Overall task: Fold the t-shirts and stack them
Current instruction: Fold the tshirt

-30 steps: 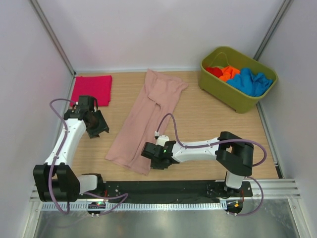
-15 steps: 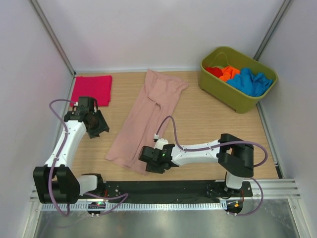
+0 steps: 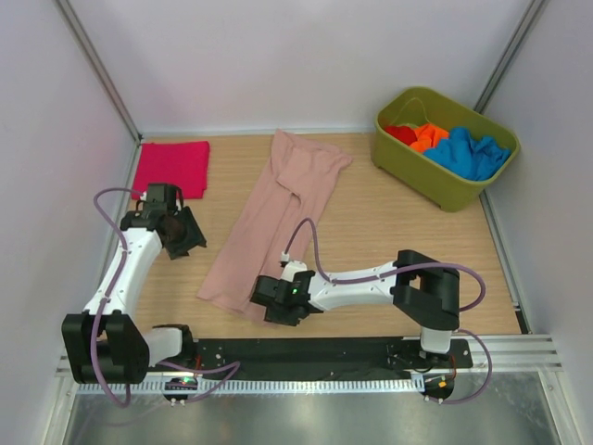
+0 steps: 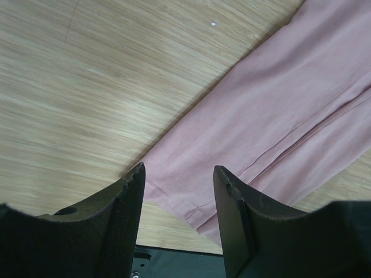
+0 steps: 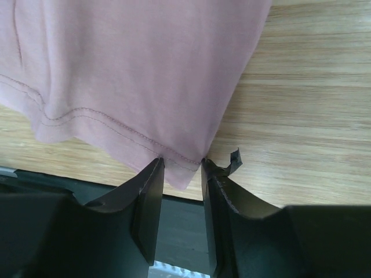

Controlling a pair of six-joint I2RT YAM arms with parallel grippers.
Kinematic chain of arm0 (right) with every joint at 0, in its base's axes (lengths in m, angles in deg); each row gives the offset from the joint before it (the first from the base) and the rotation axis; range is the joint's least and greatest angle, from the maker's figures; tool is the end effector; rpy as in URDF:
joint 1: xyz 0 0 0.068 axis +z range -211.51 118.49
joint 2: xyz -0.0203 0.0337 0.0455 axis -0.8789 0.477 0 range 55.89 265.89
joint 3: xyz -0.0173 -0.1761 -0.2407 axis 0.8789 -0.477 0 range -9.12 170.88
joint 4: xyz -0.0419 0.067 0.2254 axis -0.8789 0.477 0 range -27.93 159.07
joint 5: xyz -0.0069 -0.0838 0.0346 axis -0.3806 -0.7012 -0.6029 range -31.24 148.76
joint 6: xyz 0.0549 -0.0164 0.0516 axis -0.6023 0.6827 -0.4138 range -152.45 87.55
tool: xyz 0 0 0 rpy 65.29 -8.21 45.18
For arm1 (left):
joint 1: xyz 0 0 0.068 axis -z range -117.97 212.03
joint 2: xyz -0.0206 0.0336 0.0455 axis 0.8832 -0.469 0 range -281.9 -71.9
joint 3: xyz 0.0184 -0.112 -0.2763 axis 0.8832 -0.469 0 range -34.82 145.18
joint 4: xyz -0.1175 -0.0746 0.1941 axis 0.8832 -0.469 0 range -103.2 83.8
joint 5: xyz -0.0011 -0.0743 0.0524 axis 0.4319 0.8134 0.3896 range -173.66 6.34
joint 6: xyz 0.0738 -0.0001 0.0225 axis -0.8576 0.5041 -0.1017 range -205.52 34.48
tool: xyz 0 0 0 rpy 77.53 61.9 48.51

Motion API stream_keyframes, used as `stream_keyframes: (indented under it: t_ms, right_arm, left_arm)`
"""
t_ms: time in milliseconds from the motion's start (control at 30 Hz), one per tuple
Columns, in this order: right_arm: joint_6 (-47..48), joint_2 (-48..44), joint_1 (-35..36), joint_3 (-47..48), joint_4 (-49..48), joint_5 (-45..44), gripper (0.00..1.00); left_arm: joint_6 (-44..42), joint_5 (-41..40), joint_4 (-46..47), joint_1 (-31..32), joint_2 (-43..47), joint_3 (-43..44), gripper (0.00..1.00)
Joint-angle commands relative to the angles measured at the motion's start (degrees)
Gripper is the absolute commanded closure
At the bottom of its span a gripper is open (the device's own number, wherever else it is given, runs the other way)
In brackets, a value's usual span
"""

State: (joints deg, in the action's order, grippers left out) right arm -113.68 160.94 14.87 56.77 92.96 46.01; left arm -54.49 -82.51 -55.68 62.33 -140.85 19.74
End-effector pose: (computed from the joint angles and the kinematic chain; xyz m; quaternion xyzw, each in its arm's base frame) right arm 0.0968 0.3383 0.1716 0.0606 0.9771 0.1476 0.1407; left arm 0.2057 -0.0023 0.2627 -0.2559 0.9398 -0.0705 0.2151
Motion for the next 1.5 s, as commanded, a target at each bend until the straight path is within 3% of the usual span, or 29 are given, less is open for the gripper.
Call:
stream_keyframes:
  t_ms: [0,67,167,200,267,600,700,1000,1133,1300,1367,1467]
  right_arm:
    - [-0.4,1.5,0.3,1.5,2.3,-1.4,0.62]
    - [0.5,1.8,0.3,2.0,4.3,-1.5,0.67]
    - [1.5,1.5,0.3,1.4,7.1,-2.1,0.83]
    - [1.7,0.5,0.3,0.8,7.5,-2.3,0.92]
    - [2.0,-1.0,0.3,-1.4,8.3,-2.5,0.99]
    - [2.6,-19.8,0.3,-16.2,15.5,-3.5,0.99]
    - [2.7,-26.6,0.3,-19.3,17.3,-3.1,0.99]
    - [1.6,-37.0,0.3,-26.2,18.9,-2.2,0.99]
    - [2.7,-36.5,0.3,-25.5,21.4,-3.1,0.96]
    - [5.5,-36.6,0.3,-20.4,26.7,-5.7,0.73]
    - [8.0,-36.6,-0.3,-16.0,28.3,-8.1,0.60]
    - [16.8,-34.9,-8.7,-9.8,28.9,-8.0,0.55]
  left_arm:
    - [-0.3,0.8,1.9,0.0,0.3,0.4,0.48]
    - [-0.2,1.2,2.1,0.0,0.0,0.4,0.48]
    - [-0.4,2.0,1.7,0.0,0.0,0.5,0.48]
    - [-0.6,2.5,1.7,0.0,0.2,0.5,0.48]
    - [-0.5,3.0,0.8,0.0,1.1,0.4,0.48]
    - [5.6,3.3,-9.0,18.7,8.2,-1.7,0.47]
    - [9.3,7.5,-8.6,21.1,11.3,-4.4,0.47]
    - [21.0,5.3,-3.8,31.8,14.6,-12.9,0.48]
    - [23.5,4.2,-1.9,35.1,13.0,-12.7,0.48]
    - [20.6,-2.9,-2.3,34.6,8.9,-4.3,0.46]
    - [16.1,-3.0,-3.2,31.4,2.5,2.0,0.45]
    - [11.3,2.3,-2.9,23.9,-4.8,8.7,0.46]
